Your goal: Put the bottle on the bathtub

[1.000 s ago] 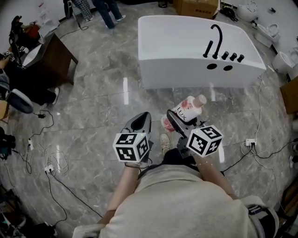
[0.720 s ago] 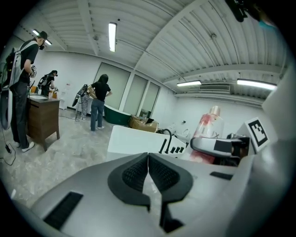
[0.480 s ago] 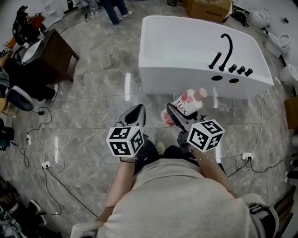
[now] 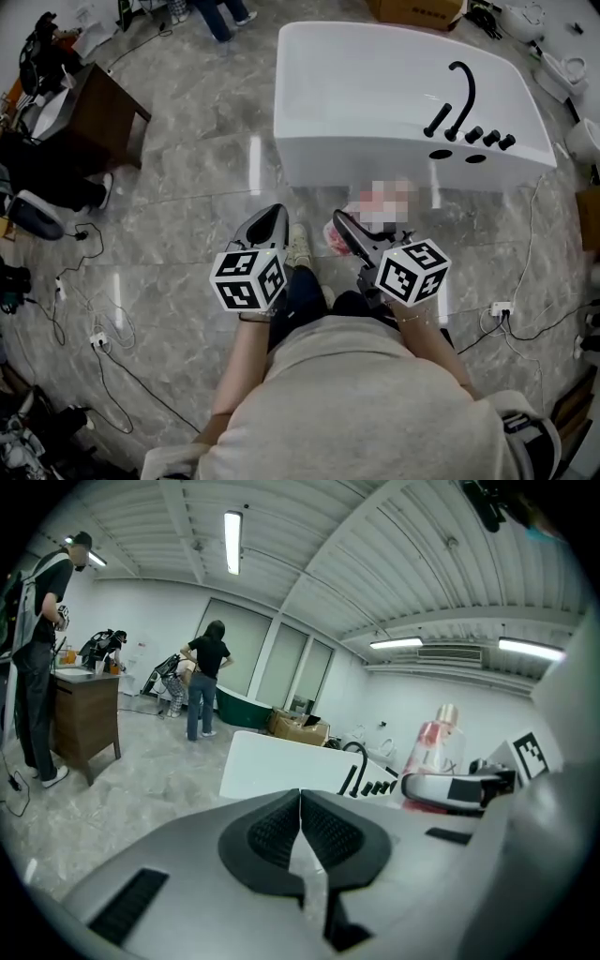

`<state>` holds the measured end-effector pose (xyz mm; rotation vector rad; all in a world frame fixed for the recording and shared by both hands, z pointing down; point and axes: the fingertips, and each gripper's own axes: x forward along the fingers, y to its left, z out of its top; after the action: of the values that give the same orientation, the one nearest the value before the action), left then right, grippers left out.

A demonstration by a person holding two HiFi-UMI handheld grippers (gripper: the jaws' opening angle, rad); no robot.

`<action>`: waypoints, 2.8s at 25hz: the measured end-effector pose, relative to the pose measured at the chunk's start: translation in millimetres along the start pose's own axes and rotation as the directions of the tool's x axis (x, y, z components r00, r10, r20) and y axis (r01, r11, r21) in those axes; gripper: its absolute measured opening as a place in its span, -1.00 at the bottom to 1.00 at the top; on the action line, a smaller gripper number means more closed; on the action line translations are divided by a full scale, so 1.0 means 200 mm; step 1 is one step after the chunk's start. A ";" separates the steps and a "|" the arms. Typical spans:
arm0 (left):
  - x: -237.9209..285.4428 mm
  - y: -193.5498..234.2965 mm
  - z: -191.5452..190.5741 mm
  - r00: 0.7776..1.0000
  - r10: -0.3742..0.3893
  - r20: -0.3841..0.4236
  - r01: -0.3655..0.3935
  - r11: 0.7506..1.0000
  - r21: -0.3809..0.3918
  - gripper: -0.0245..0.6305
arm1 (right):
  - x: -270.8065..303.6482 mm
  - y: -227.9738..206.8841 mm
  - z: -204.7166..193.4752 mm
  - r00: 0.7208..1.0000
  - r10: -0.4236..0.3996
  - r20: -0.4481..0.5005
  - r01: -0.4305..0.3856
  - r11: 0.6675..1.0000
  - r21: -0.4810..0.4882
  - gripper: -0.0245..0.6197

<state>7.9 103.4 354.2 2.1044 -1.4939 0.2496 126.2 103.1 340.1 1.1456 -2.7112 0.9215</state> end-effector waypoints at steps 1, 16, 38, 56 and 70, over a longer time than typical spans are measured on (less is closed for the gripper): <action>0.04 0.02 0.01 1.000 -0.004 -0.005 0.004 1.000 -0.004 -0.90 | 0.03 -0.02 0.01 1.000 -0.006 -0.001 0.006 1.000 0.003 -0.21; 0.69 0.58 0.31 0.994 -0.042 -0.101 0.038 0.998 -0.044 -0.90 | 0.87 -0.31 0.28 0.997 -0.012 -0.074 0.014 1.000 0.028 -0.21; 1.35 1.20 0.17 0.951 -0.195 -0.238 0.139 0.962 -0.236 -0.90 | 1.80 -0.79 0.12 0.959 -0.099 -0.267 0.073 0.992 -0.107 -0.21; 1.68 1.35 -0.17 0.959 -0.179 -0.218 0.141 0.974 -0.177 -0.90 | 2.17 -1.15 -0.19 0.974 -0.113 -0.199 0.090 0.989 -0.120 -0.22; 1.91 1.42 -0.33 0.965 -0.101 -0.243 0.068 0.988 -0.139 -0.90 | 2.32 -1.36 -0.26 0.985 -0.110 -0.133 0.078 0.970 -0.231 -0.22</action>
<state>-100.9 -241.3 671.2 1.9479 -1.2366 0.3609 -35.8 -312.0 645.8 1.1053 -2.5418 0.6376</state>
